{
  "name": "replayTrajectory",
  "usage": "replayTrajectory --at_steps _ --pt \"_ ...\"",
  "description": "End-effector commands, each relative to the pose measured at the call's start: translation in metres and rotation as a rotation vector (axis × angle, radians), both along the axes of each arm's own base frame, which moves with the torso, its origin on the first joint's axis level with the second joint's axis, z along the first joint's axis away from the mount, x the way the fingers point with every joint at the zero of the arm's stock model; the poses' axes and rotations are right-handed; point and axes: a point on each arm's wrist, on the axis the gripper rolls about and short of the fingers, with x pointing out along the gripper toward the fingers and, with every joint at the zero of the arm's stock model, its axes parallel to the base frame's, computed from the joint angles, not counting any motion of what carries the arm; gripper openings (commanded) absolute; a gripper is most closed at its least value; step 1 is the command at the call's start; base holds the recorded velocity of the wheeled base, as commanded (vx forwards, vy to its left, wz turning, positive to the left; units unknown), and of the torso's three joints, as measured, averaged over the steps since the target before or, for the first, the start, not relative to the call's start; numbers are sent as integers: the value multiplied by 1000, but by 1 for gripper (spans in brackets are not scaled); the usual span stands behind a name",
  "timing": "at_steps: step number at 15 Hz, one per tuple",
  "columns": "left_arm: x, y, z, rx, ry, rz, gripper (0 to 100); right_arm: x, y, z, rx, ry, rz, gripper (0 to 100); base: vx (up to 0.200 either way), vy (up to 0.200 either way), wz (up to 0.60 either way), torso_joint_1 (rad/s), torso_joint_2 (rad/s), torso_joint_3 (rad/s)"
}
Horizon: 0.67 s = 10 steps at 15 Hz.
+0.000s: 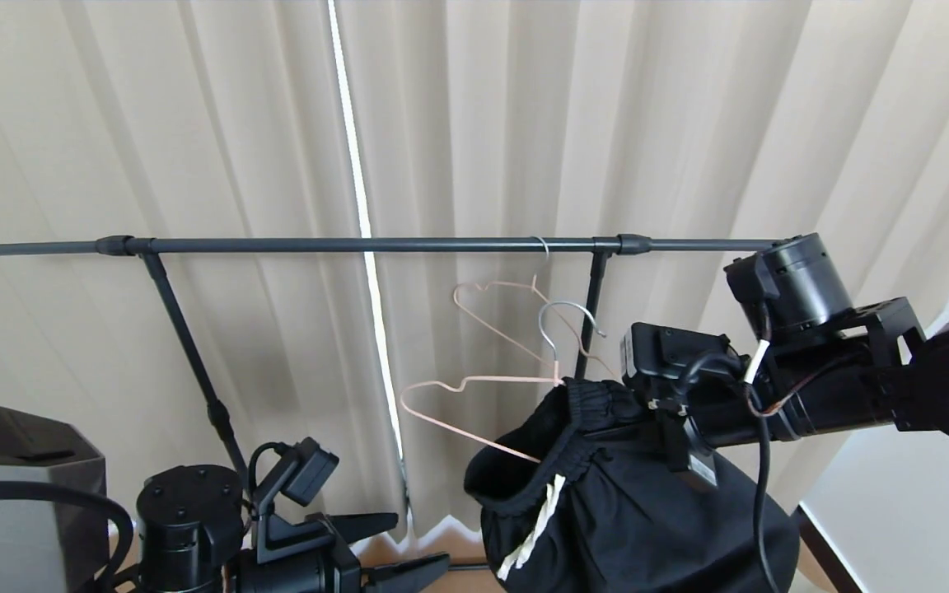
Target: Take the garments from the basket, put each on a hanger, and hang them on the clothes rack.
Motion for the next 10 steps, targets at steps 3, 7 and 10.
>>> replayTrajectory --at_steps 3,7,10 --pt "11 -6 -17 37 39 65 100 -22 -12 16 34 -46 5 0 0 0 0 0 0 0" --pt "16 -9 -16 25 41 97 100 -41 -10 24 53 -69 41 0 0 0 0 0 0 0" --pt "16 -15 -15 31 20 110 100 -53 -3 22 61 -50 81 0 0 0 0 0 0 0"
